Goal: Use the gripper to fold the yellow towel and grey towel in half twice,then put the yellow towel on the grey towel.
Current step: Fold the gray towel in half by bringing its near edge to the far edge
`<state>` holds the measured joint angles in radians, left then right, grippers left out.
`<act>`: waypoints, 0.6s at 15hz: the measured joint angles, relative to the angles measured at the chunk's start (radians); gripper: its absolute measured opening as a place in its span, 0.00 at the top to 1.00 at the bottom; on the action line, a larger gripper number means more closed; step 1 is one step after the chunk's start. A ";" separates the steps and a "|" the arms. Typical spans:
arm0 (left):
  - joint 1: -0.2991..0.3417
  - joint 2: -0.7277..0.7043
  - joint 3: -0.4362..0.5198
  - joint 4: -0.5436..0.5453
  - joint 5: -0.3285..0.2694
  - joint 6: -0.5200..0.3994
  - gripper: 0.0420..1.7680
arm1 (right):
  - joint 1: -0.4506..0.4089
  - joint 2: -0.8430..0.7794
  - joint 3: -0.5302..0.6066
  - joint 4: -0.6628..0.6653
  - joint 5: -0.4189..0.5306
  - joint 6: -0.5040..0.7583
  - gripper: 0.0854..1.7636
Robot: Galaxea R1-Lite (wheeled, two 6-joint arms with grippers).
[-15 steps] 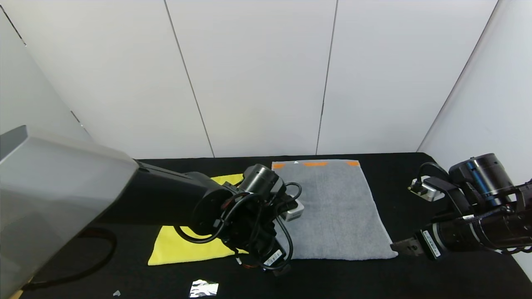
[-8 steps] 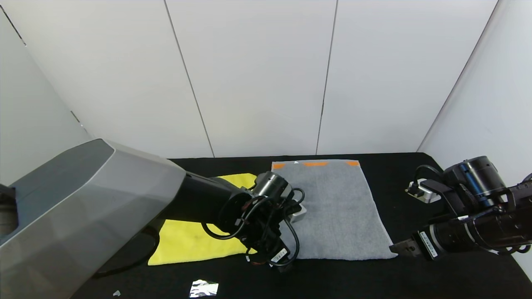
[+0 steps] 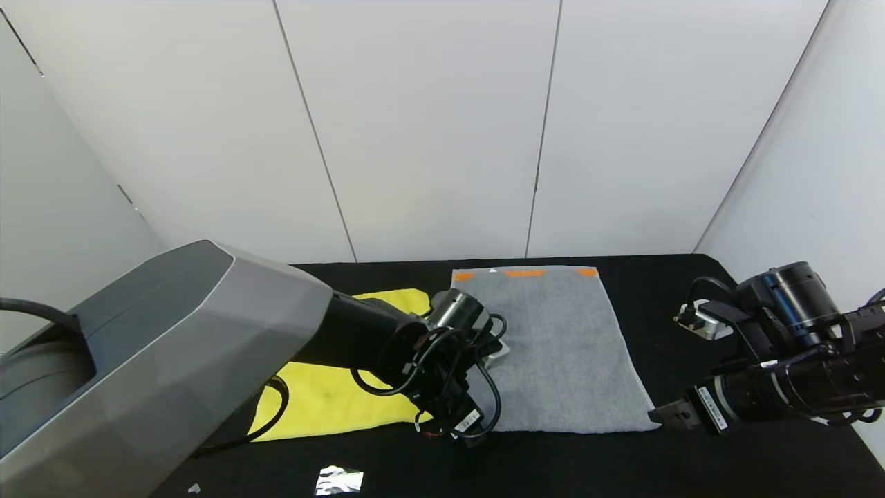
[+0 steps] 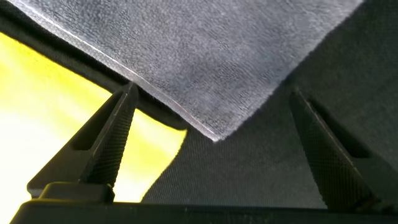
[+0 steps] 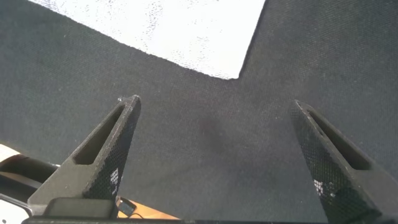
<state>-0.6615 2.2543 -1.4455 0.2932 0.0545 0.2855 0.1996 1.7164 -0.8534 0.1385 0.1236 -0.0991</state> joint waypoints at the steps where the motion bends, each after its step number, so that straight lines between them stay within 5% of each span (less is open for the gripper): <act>1: 0.000 0.004 -0.005 0.000 0.004 0.000 0.03 | 0.000 0.000 0.000 0.000 0.000 0.000 0.03; 9: 0.000 0.027 -0.025 0.000 0.006 0.000 0.03 | 0.000 0.002 0.000 -0.001 0.000 0.000 0.03</act>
<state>-0.6613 2.2809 -1.4706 0.2932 0.0600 0.2851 0.1991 1.7183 -0.8538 0.1379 0.1236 -0.0991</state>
